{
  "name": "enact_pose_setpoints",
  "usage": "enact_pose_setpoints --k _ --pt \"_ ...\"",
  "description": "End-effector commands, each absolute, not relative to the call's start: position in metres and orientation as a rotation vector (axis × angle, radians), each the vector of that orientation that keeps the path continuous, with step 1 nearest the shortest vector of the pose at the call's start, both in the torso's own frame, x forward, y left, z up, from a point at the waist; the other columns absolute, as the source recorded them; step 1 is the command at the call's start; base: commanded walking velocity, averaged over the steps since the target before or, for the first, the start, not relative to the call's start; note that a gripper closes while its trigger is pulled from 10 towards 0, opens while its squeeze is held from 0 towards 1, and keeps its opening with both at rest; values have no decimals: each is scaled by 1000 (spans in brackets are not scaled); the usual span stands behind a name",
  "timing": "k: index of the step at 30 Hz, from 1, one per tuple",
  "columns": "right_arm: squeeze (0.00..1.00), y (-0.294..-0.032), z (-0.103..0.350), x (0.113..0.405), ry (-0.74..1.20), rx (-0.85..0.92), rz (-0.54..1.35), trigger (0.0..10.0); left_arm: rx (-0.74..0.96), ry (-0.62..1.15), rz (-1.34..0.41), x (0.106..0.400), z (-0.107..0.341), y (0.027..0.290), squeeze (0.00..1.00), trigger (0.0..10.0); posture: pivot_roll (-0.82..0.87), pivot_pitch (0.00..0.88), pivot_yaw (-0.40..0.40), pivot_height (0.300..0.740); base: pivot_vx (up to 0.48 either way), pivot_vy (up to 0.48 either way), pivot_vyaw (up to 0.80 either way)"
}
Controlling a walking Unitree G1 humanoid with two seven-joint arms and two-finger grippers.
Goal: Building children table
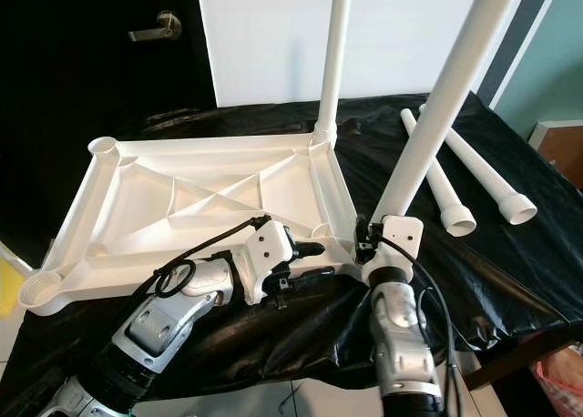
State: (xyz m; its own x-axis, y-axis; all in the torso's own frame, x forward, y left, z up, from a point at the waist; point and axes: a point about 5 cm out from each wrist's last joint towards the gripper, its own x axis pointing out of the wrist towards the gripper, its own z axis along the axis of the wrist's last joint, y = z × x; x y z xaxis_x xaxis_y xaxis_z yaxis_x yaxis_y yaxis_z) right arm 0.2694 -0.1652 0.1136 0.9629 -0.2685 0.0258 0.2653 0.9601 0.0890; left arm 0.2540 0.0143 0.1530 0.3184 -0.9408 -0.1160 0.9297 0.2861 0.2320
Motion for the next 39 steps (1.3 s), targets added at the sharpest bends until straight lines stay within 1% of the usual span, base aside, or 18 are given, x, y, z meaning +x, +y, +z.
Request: enact_pose_setpoints --k 1,3,7,16,17,18,24,26,29,31,32,33,34,35,36,39 --pt "0 -169 90 261 98 111 -359 10000 289 -45 -1318 251 154 11 0 10000 -61 24 7 740 0 0 0" --pt "0 -164 92 262 91 117 -339 10000 288 -48 -1322 251 155 10 0 10000 -65 12 11 740 0 0 0" --pt "0 -163 93 261 87 120 -326 10000 291 -52 -1326 251 155 10 0 10000 -70 3 11 740 0 0 0" --pt "0 -170 103 265 22 76 -338 10000 288 -66 -1323 255 158 8 0 10000 -83 0 9 740 0 0 0" --pt "384 -170 105 265 11 86 -329 10000 288 -67 -1322 256 158 7 0 10000 -82 0 8 740 0 0 0" --pt "1000 -169 110 267 -18 101 -288 10000 286 -69 -1320 256 158 7 0 10000 -80 0 6 740 0 0 0" --pt "1000 -176 116 269 -52 49 -247 10000 284 -72 -1313 256 158 6 0 10000 -74 0 2 740 0 0 0" --pt "1000 -186 118 268 -77 23 -184 10000 287 -71 -1307 257 158 8 0 10000 -66 0 0 740 0 0 0" --pt "1000 -189 117 267 -69 30 -127 10000 290 -73 -1303 258 158 8 0 10000 -64 0 1 740 0 0 0" --pt "1000 -189 117 267 -69 30 -127 10000 290 -73 -1303 258 158 8 0 10000 -64 0 1 740 0 0 0" --pt "1000 -191 117 267 -68 28 -75 10000 289 -74 -1302 258 159 8 0 10000 -59 0 -1 740 0 0 0" --pt "690 -194 118 266 -76 17 -25 10000 289 -75 -1301 258 159 9 0 10000 -59 0 -2 740 0 0 0" --pt "690 -194 118 266 -76 17 -25 10000 289 -75 -1301 258 159 9 0 10000 -59 0 -2 740 0 0 0" --pt "0 -198 119 265 -83 8 63 10000 290 -76 -1298 259 159 10 0 10000 -57 0 -3 740 0 0 0" --pt "0 -198 119 265 -83 8 63 10000 290 -76 -1298 259 159 10 0 10000 -57 0 -3 740 0 0 0" --pt "0 -206 121 270 -88 -53 229 10000 289 -75 -1295 259 159 10 0 10000 -66 0 3 740 0 0 0"
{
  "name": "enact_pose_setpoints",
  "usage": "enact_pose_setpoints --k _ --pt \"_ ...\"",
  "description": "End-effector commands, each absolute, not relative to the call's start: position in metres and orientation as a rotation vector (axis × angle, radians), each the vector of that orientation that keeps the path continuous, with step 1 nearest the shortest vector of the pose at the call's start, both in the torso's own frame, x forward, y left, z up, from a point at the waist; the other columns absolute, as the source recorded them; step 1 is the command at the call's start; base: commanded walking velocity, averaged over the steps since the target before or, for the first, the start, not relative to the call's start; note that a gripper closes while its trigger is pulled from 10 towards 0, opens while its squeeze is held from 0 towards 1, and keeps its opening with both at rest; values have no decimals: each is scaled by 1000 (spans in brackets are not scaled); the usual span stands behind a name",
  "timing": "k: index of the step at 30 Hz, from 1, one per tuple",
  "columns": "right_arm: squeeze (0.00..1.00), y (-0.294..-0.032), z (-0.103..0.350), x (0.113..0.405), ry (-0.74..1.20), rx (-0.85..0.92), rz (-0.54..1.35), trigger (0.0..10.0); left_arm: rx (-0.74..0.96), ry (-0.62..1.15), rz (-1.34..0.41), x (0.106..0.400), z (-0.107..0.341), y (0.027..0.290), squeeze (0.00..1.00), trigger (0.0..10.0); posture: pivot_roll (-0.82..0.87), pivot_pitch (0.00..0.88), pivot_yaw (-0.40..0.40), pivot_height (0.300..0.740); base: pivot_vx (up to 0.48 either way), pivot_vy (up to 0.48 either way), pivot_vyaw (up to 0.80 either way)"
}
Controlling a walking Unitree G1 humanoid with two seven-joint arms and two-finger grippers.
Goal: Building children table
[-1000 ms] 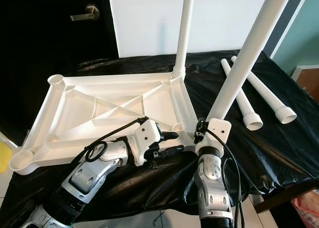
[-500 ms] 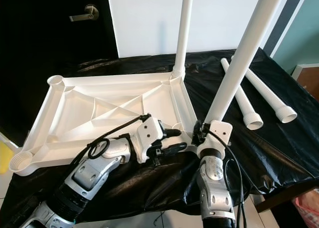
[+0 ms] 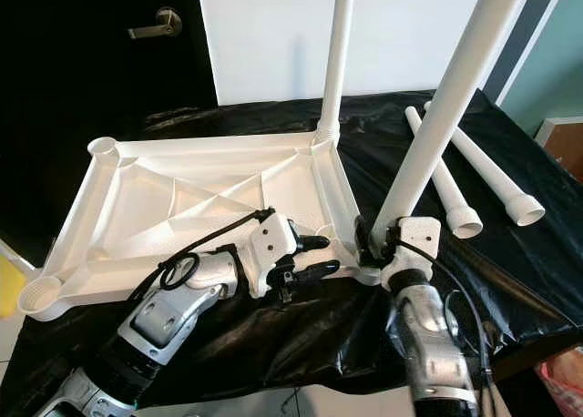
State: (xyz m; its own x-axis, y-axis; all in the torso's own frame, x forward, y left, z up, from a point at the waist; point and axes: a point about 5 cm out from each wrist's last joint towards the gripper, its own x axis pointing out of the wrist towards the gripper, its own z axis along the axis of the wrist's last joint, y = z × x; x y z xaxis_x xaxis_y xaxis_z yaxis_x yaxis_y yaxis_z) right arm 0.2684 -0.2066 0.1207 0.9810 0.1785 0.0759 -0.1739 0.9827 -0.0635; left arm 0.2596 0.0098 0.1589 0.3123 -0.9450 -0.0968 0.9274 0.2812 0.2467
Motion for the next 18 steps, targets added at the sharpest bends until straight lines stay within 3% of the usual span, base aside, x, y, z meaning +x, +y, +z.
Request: enact_pose_setpoints --k 1,11,13,14,15,16,17,18 --pt "0 -208 121 273 -82 -74 284 10000 287 -76 -1297 259 159 9 0 10000 -68 0 5 740 0 0 0" --pt "0 -206 121 284 -50 -155 518 10000 288 -85 -1296 263 162 7 0 10000 -61 0 6 740 0 0 0" --pt "0 -207 120 286 -44 -159 542 4471 293 -86 -1293 263 162 8 0 10000 -55 0 3 740 0 0 0" --pt "0 -208 120 286 -45 -155 546 4471 296 -86 -1292 263 161 9 0 10000 -55 0 3 740 0 0 0" --pt "0 -209 118 286 -40 -156 549 1216 293 -85 -1289 263 162 9 0 10000 -51 0 3 740 0 0 0" --pt "0 -209 118 286 -40 -156 549 1216 293 -85 -1289 263 162 9 0 10000 -51 0 3 740 0 0 0" --pt "0 -211 116 285 -32 -157 548 0 291 -85 -1285 263 163 11 0 10000 -48 0 0 740 0 0 0" --pt "0 -211 116 285 -32 -157 548 0 291 -85 -1285 263 163 11 0 10000 -48 0 0 740 0 0 0"
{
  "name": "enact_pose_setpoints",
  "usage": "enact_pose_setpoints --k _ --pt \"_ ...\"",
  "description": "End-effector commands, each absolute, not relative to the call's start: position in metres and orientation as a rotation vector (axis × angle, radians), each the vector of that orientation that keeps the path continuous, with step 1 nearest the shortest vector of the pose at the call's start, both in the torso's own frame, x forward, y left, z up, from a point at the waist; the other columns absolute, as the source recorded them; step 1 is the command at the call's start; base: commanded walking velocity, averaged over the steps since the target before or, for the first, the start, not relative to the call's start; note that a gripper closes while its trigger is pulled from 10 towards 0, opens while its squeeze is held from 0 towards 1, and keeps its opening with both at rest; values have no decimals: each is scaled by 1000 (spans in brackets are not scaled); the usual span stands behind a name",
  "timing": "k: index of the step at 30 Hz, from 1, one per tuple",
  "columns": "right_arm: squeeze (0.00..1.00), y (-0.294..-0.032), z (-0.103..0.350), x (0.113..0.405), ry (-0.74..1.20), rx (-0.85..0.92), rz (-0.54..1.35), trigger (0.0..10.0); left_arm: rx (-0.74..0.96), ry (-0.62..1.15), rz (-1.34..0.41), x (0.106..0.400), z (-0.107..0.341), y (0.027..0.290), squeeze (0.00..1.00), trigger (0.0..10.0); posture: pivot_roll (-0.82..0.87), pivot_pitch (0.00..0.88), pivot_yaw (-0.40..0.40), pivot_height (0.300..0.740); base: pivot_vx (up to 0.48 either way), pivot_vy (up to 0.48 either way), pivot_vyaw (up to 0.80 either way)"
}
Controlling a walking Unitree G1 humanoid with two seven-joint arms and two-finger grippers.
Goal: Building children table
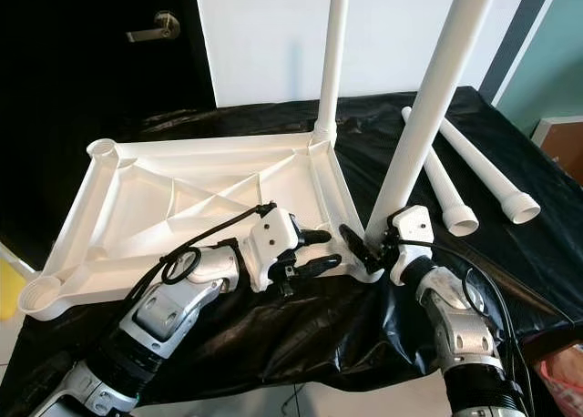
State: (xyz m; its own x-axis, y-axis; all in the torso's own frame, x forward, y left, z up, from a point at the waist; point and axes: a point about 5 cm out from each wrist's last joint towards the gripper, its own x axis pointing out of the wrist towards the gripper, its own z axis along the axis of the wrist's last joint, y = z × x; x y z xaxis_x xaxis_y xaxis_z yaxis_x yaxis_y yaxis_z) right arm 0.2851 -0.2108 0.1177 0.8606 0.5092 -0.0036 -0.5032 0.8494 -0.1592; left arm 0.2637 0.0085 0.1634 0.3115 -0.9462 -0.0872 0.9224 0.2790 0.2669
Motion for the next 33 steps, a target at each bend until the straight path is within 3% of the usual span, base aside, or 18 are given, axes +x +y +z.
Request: enact_pose_setpoints --k 1,14,15,16,17,22,25,28,29,33 --pt "0 -211 115 285 -30 -155 550 0 291 -86 -1284 264 163 11 0 10000 -48 0 0 740 0 0 0" --pt "0 -209 97 272 3 -99 523 0 283 -83 -1288 262 163 10 0 10000 -59 0 16 740 0 0 0" --pt "0 -208 97 271 -1 -90 515 1137 281 -86 -1294 261 164 10 0 10000 -59 0 13 740 0 0 0" --pt "0 -208 97 271 -1 -90 515 1137 281 -86 -1294 261 164 10 0 10000 -59 0 13 740 0 0 0" --pt "0 -207 96 269 -10 -65 480 10000 283 -88 -1298 262 164 11 0 10000 -58 0 -4 740 0 0 0" --pt "0 -208 94 268 -21 -43 395 10000 317 -82 -1279 265 160 12 0 10000 -53 0 -10 740 0 0 0" --pt "0 -209 92 268 -11 -48 247 10000 271 -90 -1265 265 163 11 0 10000 -59 0 -22 740 0 0 0" --pt "0 -209 92 268 -11 -48 247 10000 271 -90 -1265 265 163 11 0 10000 -59 0 -22 740 0 0 0" --pt "0 -206 88 266 25 -35 60 10000 262 -94 -1258 264 164 10 0 10000 -52 0 -38 740 0 0 0" --pt "0 -202 85 264 57 -5 -70 10000 264 -92 -1248 265 163 11 0 10000 -47 0 -41 740 0 0 0"
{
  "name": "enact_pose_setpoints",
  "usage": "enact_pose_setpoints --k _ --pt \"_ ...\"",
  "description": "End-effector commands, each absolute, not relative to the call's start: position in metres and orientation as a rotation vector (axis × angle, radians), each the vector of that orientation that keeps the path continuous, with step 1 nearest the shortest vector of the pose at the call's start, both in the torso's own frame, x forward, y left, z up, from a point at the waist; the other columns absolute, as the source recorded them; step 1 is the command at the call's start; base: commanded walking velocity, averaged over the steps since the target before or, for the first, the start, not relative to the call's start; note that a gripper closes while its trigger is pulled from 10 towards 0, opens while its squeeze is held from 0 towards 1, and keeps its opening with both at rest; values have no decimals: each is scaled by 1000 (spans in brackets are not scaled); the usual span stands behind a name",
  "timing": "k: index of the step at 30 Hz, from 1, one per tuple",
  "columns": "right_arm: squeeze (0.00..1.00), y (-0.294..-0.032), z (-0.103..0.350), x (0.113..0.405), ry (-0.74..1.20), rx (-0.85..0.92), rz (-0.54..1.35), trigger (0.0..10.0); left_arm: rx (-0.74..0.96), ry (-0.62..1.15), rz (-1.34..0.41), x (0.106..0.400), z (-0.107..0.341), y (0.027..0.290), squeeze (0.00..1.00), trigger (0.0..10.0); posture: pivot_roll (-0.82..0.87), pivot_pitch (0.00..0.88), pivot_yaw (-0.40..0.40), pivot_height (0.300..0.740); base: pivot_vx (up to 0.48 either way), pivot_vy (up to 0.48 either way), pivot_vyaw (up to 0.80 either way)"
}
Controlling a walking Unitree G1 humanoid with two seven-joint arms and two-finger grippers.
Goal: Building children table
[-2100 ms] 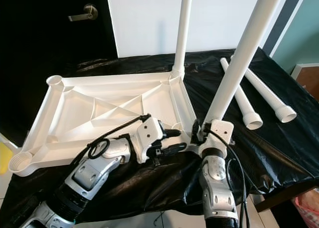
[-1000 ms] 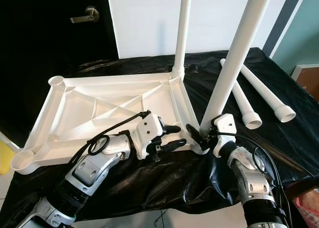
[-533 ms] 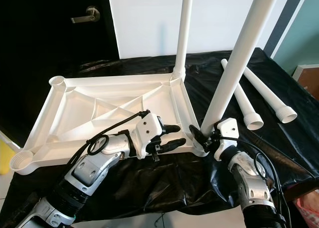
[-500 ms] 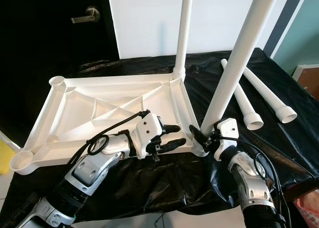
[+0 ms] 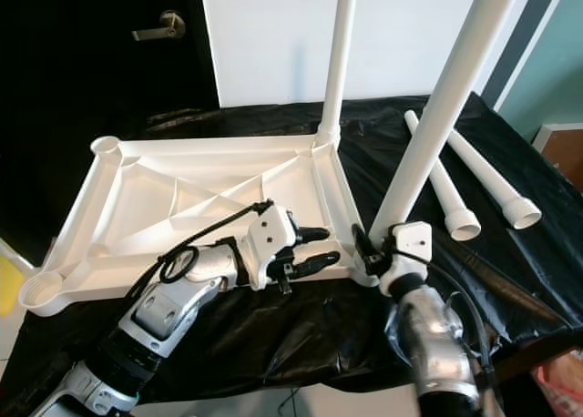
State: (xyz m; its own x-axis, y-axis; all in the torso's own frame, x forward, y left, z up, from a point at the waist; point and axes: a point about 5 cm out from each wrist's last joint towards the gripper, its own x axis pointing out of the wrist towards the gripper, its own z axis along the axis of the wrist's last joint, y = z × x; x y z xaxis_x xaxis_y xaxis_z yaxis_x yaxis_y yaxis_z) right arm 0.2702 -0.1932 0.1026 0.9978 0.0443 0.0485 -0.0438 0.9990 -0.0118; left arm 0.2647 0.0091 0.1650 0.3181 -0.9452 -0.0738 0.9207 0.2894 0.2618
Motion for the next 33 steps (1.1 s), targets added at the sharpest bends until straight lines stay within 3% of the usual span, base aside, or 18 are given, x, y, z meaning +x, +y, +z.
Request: enact_pose_setpoints --k 1,7,27,28,29,30,33 --pt "0 -202 85 264 57 -5 -70 10000 264 -92 -1248 265 163 11 0 10000 -47 0 -41 740 0 0 0" --pt "0 -186 84 259 71 49 -278 10000 261 -84 -1244 262 162 14 0 10000 -35 0 -38 740 0 0 0" --pt "0 -169 98 261 -1 47 -254 10000 268 -84 -1255 262 162 14 0 10000 -34 0 -30 740 0 0 0" --pt "835 -169 100 261 -12 47 -244 10000 269 -85 -1254 262 162 14 0 10000 -34 0 -32 740 0 0 0" --pt "835 -169 100 261 -12 47 -244 10000 269 -85 -1254 262 162 14 0 10000 -34 0 -32 740 0 0 0" --pt "1000 -170 102 261 -29 55 -225 10000 269 -85 -1254 262 162 14 0 10000 -34 0 -33 740 0 0 0" --pt "1000 -171 107 261 -62 54 -190 10000 268 -86 -1252 263 162 14 0 10000 -33 0 -32 740 0 0 0"
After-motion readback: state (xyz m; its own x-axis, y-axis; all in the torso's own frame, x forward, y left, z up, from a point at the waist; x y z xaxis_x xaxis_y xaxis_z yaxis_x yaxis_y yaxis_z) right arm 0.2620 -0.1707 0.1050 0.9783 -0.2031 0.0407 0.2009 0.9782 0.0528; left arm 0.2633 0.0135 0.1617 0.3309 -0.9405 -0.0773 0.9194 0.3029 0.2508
